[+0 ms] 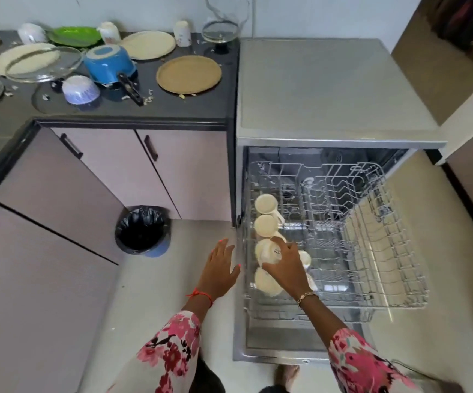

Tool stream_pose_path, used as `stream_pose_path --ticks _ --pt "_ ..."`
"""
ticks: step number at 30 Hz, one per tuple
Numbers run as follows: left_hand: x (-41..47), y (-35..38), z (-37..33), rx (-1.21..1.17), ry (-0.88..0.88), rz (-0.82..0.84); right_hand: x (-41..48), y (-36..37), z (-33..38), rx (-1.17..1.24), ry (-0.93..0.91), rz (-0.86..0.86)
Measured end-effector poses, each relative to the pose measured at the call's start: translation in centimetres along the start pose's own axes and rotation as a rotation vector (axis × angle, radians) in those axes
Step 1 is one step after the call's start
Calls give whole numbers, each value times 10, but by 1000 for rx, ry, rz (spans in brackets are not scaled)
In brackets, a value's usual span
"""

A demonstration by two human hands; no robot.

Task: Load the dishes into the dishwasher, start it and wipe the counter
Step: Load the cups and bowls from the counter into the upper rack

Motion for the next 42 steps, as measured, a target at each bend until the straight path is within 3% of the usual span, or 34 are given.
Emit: stream_pose_path --ticks 5,13,23,32,42 --pt "4 33 -56 -47 5 -35 12 -49 -55 -20 -35 -6" --pt "43 64 -63 -95 -124 -35 77 -80 -113 -123 -47 -8" --pt "107 113 1 -291 -495 -9 139 -19 -144 5 40 90" --pt "113 130 28 -292 -593 -19 162 32 -160 -126 -28 181" --pt "114 138 38 -225 -564 -55 171 56 -167 -427 -40 216"
Point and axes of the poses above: each hand's wrist, its own x-axis towards the middle knuckle, its own y-axis out of the palm, z = x × y, the point moved 7 cm from there along x, towards the middle knuckle, and after that the axes turned 8 degrees about -z, right-handed, at the moved point
